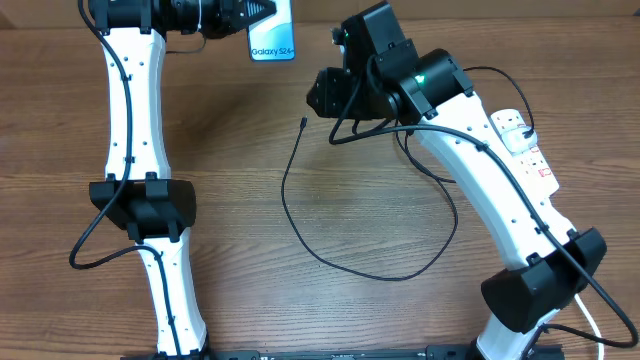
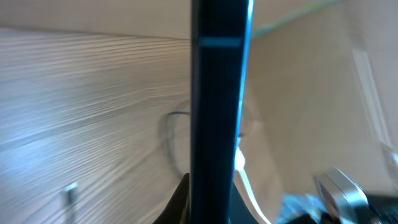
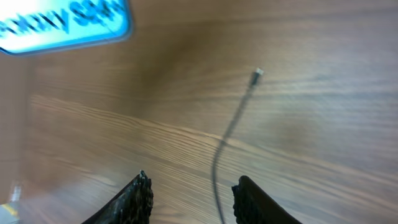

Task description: Plug charger to phone and switch on socket

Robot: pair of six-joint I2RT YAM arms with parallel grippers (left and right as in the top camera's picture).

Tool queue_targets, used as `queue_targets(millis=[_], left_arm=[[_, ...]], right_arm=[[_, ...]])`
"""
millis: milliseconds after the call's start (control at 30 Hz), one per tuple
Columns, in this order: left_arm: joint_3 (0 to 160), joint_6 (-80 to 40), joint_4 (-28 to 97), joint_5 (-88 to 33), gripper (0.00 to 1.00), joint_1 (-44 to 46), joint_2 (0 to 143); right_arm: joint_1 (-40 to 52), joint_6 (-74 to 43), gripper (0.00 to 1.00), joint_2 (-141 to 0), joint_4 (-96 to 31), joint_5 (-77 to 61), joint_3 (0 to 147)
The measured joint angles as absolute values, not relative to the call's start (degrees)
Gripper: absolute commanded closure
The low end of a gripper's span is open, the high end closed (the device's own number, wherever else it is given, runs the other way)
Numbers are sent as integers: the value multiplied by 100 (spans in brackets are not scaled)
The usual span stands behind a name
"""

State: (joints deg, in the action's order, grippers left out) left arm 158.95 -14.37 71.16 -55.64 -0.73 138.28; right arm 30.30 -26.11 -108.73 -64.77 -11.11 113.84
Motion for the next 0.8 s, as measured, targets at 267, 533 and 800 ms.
queue_targets(millis=[267, 533, 800], left_arm=[[15895, -1730, 7367, -4209, 96, -73, 13828], [15895, -2250, 7891, -3035, 96, -139, 13828], [15895, -2386, 8152, -2729, 96, -429, 13828]], right_arm=[[3835, -1815, 40, -11928, -7435, -1168, 11437], [5022, -2126, 27, -12656, -7175, -399, 11430], [4956, -2425, 49, -13334, -7218, -117, 11432]])
